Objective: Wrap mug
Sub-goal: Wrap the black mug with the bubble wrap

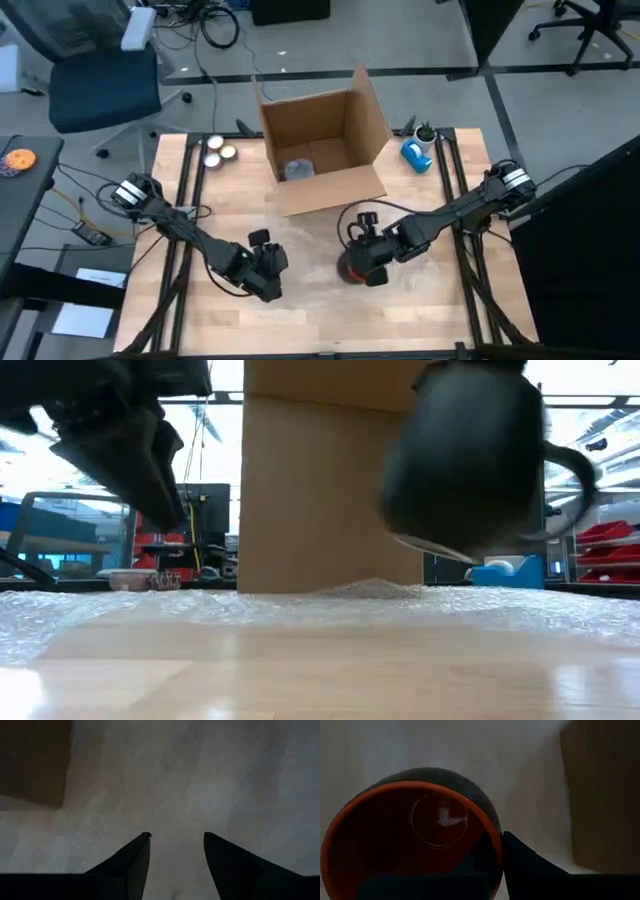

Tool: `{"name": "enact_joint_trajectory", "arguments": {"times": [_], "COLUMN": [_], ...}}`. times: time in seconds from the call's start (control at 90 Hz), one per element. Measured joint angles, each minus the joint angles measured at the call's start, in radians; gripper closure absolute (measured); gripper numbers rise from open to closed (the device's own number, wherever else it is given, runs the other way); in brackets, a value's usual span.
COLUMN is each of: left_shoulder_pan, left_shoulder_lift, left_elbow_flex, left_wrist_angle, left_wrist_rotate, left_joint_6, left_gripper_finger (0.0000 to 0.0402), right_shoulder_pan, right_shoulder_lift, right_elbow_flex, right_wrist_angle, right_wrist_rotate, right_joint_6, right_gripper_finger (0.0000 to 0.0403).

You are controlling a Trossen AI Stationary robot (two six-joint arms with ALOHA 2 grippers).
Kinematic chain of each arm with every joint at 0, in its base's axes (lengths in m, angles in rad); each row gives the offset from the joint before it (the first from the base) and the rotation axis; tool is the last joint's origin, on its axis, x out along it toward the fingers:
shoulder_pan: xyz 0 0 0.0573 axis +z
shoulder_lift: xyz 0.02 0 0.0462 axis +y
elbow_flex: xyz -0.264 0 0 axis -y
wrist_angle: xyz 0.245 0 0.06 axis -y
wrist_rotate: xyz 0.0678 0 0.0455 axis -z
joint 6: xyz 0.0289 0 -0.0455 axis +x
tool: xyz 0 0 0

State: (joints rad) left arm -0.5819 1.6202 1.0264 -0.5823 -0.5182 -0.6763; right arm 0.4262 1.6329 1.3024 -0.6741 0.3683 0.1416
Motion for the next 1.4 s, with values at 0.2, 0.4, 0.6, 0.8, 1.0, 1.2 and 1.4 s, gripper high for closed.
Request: {"name": "enact_joint_trajectory", "arguments": {"times": [0.2, 0.4, 0.6, 0.8, 1.0, 1.2, 1.4], "left_shoulder_pan": [-0.045, -0.065, -0.052, -0.052, -0.053, -0.040, -0.040], "left_shoulder_lift": [0.058, 0.134, 0.242, 0.242, 0.190, 0.182, 0.161], "left_elbow_flex": [0.000, 0.000, 0.000, 0.006, -0.002, -0.002, 0.003], "left_wrist_angle": [0.082, 0.109, 0.271, 0.230, 0.151, 0.196, 0.138], "left_wrist_rotate": [-0.014, -0.039, 0.060, 0.119, 0.095, 0.067, 0.083], "left_joint_6": [0.037, 0.041, 0.111, 0.086, 0.098, 0.100, 0.067], "left_gripper_finger": [0.0234, 0.0234, 0.0234, 0.0234, 0.0234, 0.0234, 0.0234], "right_shoulder_pan": [0.000, -0.001, -0.022, 0.005, 0.046, 0.008, -0.030], "right_shoulder_lift": [0.003, 0.011, 0.095, 0.146, 0.096, 0.057, 0.066], "right_elbow_flex": [-0.035, -0.036, -0.035, -0.029, -0.023, -0.009, -0.011], "right_wrist_angle": [0.079, 0.158, 0.213, 0.179, 0.114, 0.170, 0.110], "right_wrist_rotate": [0.032, 0.169, 0.142, 0.078, 0.032, 0.065, -0.101], "right_joint_6": [-0.015, -0.145, -0.162, -0.079, -0.036, -0.046, -0.044], "right_gripper_finger": [0.0403, 0.0403, 0.0403, 0.0403, 0.0403, 0.0403, 0.0403]}}
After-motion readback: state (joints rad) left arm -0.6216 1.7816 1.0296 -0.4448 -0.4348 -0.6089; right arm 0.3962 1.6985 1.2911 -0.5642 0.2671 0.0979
